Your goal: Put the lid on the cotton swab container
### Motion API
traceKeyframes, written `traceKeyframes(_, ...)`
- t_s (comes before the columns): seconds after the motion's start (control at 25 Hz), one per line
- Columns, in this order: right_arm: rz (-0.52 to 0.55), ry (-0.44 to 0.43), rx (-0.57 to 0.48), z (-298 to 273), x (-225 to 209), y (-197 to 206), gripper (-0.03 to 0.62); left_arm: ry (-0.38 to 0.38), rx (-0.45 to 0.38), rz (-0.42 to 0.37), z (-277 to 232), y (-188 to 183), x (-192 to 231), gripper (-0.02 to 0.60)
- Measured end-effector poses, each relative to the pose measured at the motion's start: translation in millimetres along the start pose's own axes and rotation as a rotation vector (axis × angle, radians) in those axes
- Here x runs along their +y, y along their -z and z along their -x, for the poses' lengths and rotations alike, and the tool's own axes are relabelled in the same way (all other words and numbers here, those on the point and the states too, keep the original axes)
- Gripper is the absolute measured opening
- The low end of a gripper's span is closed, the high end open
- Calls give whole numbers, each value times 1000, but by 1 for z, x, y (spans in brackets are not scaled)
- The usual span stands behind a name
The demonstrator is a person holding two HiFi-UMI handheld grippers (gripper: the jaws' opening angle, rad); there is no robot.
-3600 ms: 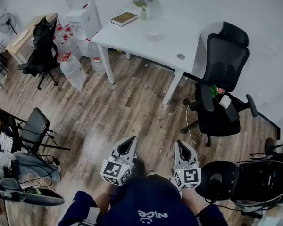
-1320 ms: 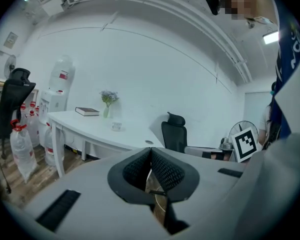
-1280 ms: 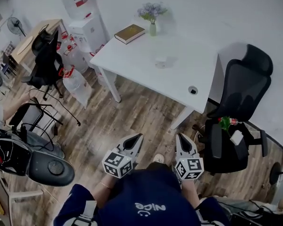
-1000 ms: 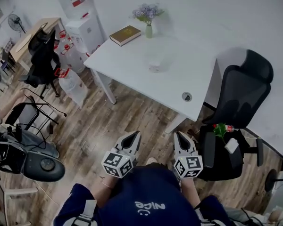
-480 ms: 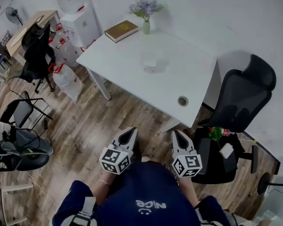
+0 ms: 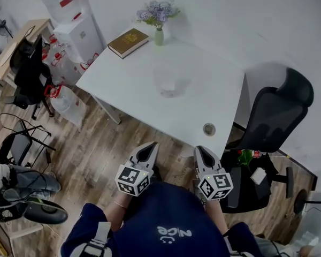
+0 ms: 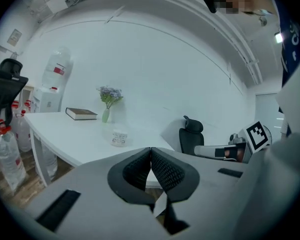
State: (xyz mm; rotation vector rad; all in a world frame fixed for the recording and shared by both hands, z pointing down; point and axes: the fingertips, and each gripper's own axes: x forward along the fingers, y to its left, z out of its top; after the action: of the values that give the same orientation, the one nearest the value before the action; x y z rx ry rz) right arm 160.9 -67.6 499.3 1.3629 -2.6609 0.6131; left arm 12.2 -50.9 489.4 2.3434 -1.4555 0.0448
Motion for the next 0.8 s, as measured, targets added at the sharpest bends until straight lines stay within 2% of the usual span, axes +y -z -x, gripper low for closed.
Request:
traceKeyframes(0.2,-51,-10,-5,-58,8,-16,57,68,35,-60,-34,-22,45,18)
traceKeyframes(0.48,-101,98,-53,-117,-5,-36,57,183,62,-91,-77,-50,95,18)
traceKeyframes(0.64,-108,128,-71,-147,-3,-46,57,217,70,-106,-91,-63,121,18)
traceKeyframes(0.8,-107,115,-60,-176,4,-51,57,242,79,-102,-103,-70,140,18)
